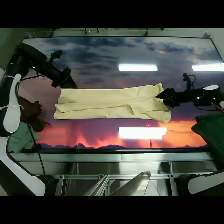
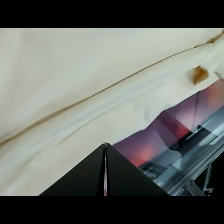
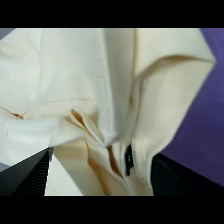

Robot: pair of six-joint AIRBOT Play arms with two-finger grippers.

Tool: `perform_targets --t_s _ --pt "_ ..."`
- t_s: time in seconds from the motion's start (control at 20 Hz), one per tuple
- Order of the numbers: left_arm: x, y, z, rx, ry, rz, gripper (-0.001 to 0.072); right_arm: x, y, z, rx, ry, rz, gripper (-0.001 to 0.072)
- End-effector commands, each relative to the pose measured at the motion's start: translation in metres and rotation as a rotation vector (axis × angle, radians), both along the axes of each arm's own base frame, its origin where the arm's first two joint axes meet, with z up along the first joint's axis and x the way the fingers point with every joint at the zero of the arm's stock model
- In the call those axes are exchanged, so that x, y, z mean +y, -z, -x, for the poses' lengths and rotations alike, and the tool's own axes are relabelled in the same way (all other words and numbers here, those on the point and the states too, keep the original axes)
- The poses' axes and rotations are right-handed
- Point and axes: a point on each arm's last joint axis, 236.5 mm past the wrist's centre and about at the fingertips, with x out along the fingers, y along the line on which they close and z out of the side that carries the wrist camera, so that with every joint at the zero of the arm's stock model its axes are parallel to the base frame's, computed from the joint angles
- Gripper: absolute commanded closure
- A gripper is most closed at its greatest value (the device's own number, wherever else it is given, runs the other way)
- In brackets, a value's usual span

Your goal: Fold the shirts.

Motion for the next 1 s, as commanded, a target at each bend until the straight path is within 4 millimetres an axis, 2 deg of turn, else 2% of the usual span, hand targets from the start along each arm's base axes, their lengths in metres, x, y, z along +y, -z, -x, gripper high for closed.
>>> perform_targets --t_s 0.0,0.1,0.15,0.25,0.35,0.45,0.6,0.7,0.8,0.9,0.95 --pt "-0.048 0.024 0.005 0.004 0.072 -0.007 0.0685 0.035 0.005 -0.004 0.011 -0.073 0.009 0.0040" --pt "-0.079 0.048 0.011 0.018 0.113 -0.012 0.0685 0.054 0.002 -0.005 0.002 -0.115 0.009 0.0517" --pt "-0.095 0.059 0.012 0.014 0.126 -0.015 0.0686 0.062 0.000 -0.006 -0.006 -0.132 0.010 0.0695" --pt "-0.121 0.082 0.016 0.012 0.148 -0.023 0.0686 0.067 -0.008 -0.010 -0.007 -0.137 0.002 0.0694" --pt "-0.132 0.109 0.023 0.020 0.170 -0.080 0.0686 0.062 -0.023 -0.013 -0.018 -0.142 -0.016 0.0695" --pt "-0.136 0.134 0.037 0.062 0.190 -0.164 0.0686 0.052 -0.047 -0.015 -0.037 -0.146 -0.038 0.0695" --pt "-0.161 0.144 0.063 0.093 0.263 -0.178 0.0685 0.033 -0.096 -0.016 -0.107 -0.139 -0.054 0.0695" --pt "-0.186 0.142 0.074 0.072 0.297 -0.160 0.0683 0.028 -0.139 -0.013 -0.175 -0.129 -0.097 0.0695" --pt "-0.215 0.129 0.076 0.018 0.331 -0.132 0.0682 0.033 -0.173 -0.005 -0.234 -0.148 -0.118 0.0695" --pt "-0.234 0.094 0.065 -0.072 0.362 -0.098 0.0682 0.048 -0.195 0.007 -0.277 -0.196 -0.111 0.0695" --pt "-0.238 0.066 0.054 -0.136 0.355 -0.076 0.0682 0.062 -0.205 0.014 -0.297 -0.230 -0.110 0.0695"
